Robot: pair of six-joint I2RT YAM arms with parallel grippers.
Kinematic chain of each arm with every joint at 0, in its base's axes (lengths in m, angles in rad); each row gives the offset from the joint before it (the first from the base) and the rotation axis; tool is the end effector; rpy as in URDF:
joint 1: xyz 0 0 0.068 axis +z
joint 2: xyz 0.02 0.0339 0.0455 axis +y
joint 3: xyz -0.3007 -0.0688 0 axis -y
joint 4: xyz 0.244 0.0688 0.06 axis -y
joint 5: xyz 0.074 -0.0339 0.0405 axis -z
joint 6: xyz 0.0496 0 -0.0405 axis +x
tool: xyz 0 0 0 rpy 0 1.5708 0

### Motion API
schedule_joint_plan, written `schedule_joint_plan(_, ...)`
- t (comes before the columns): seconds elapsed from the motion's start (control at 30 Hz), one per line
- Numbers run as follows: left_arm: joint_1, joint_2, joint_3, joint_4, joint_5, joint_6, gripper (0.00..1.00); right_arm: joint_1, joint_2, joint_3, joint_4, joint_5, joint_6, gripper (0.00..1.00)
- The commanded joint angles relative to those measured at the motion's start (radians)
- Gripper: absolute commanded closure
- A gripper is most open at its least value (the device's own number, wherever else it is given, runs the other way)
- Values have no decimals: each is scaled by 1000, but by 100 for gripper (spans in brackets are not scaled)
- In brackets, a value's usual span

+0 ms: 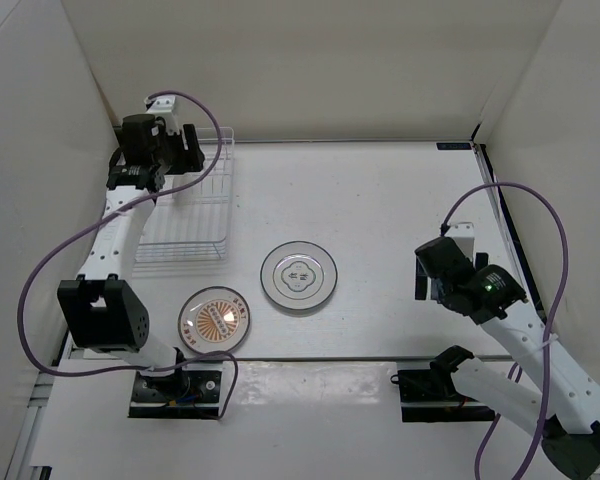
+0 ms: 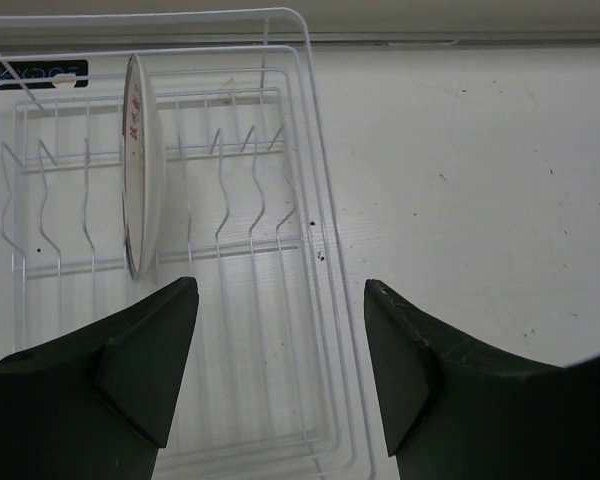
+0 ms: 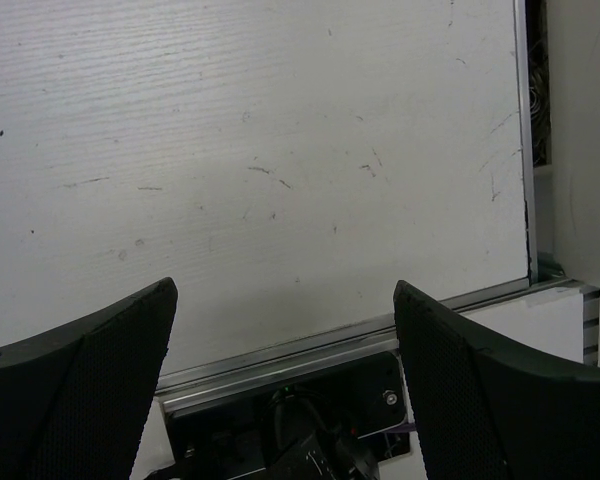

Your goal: Unload the plates from the dish rack

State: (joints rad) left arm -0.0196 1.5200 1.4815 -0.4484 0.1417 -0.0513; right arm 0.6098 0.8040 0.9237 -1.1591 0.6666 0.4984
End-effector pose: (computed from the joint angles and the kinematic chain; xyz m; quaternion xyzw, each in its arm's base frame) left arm 0.3595 -0.0141 0.4068 0.0230 0.8550 -0.0788 0.5120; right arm 0.1026 0.0343 0.3214 0.0350 0.9152 -0.1379 0.3771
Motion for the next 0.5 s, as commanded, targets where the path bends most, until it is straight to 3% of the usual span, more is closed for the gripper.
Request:
schedule_joint_plan(0.0, 75, -9, 23, 56, 19, -36, 23, 2, 23, -2, 55, -34, -15, 10)
schedule_joint_plan(0.13, 70, 11, -17, 132, 16, -10, 18, 2, 58, -11, 88, -58, -31, 10)
schedule_joint_plan(0.27, 70, 110, 83, 111, -14, -10, 16, 4, 90, -31, 145, -44, -55, 10)
schedule_joint_plan(0.47, 70, 239, 209, 47, 16, -36, 23, 8, 75, -63, 219, -15, -86, 10)
